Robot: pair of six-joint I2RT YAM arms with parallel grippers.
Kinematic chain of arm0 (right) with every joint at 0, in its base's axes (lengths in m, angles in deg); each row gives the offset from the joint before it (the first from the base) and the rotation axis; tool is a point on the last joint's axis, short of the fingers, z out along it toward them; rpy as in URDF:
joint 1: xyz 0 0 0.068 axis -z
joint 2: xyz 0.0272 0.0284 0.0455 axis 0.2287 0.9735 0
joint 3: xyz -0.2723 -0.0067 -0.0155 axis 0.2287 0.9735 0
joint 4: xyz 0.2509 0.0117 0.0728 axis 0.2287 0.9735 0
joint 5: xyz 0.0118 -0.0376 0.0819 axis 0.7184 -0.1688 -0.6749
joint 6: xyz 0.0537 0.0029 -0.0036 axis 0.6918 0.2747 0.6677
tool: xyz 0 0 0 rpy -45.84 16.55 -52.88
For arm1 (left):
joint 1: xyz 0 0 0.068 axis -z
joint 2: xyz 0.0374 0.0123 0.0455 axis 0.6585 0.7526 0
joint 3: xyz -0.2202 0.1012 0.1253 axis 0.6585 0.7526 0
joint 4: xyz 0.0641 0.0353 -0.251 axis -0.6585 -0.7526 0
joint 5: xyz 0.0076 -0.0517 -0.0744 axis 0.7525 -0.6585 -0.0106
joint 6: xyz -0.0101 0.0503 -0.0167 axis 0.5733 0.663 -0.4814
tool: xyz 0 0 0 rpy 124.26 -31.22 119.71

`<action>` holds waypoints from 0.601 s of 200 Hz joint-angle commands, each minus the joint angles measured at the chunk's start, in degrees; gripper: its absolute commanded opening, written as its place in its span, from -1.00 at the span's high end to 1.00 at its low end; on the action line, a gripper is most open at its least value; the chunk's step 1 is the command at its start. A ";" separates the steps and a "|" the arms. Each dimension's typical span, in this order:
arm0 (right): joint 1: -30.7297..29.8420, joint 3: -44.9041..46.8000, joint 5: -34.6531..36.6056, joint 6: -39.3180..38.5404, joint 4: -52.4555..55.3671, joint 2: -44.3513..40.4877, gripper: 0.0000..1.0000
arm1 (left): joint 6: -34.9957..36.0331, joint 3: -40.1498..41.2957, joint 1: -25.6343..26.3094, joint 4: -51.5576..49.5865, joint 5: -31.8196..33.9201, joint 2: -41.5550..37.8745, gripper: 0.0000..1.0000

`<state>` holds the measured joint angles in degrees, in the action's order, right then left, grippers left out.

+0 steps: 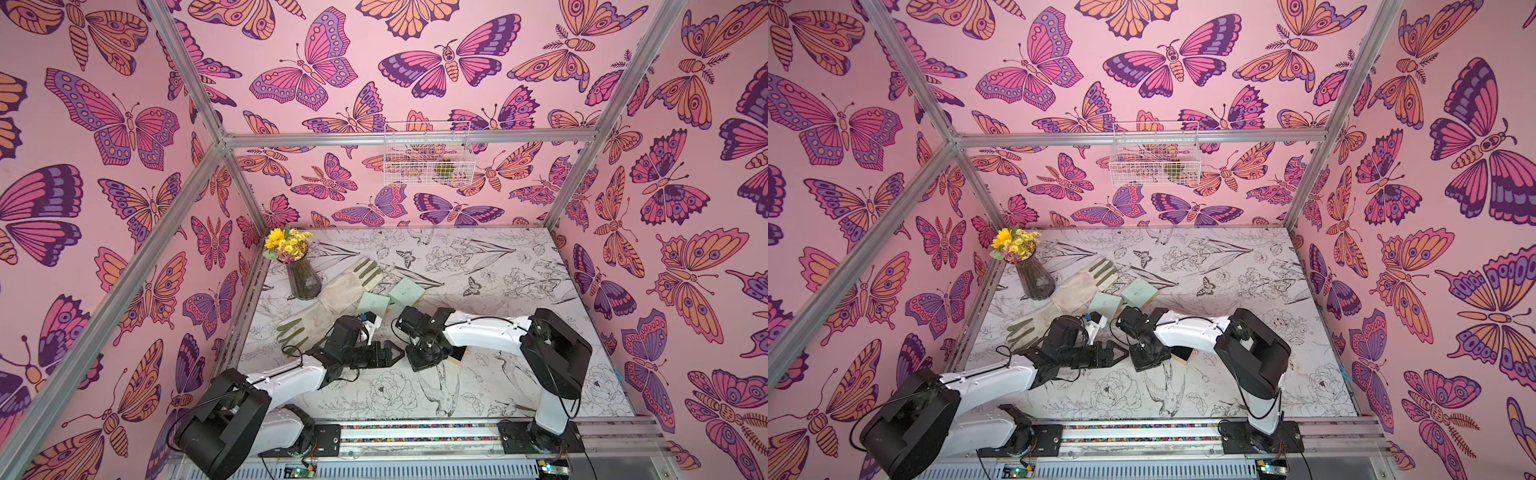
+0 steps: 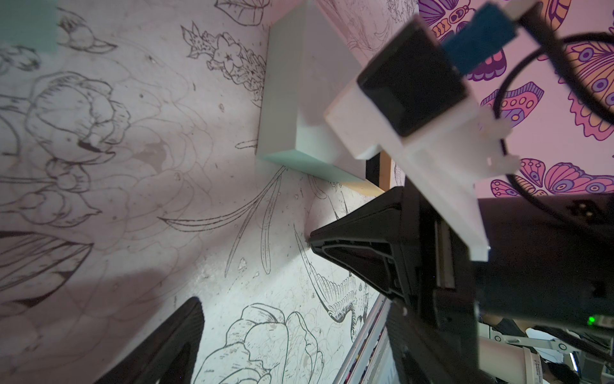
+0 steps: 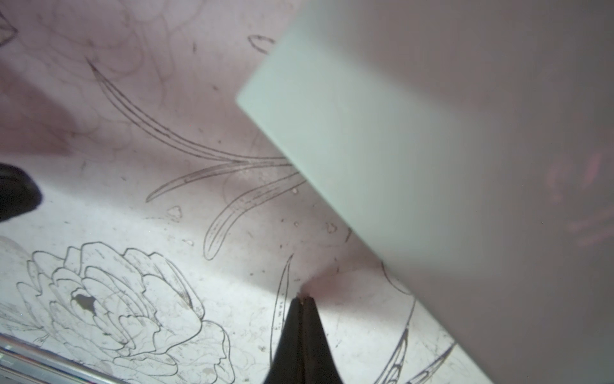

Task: Place the earrings into the drawer-style jewelry box
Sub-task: Adjust the earring at the center of the board.

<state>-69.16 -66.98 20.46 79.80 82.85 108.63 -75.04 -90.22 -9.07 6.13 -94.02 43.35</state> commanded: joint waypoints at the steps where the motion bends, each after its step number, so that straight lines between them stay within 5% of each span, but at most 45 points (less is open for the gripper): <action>1: -0.18 0.83 -0.56 0.84 -1.04 -3.73 1.00 | -0.43 1.04 -1.11 0.31 -0.20 -1.62 -0.75; 58: 0.57 10.86 -15.81 7.68 -25.00 -9.39 1.00 | -2.26 1.05 -6.09 -2.14 -3.48 -7.26 -0.75; 120: 1.10 17.84 -20.43 14.64 -43.49 -6.82 1.00 | -4.05 4.66 -9.04 -3.42 -5.97 -9.25 -0.75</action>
<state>-68.51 -51.11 2.82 90.37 49.52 100.30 -78.10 -86.81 -17.26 3.94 -98.10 35.11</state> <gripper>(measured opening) 0.046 0.877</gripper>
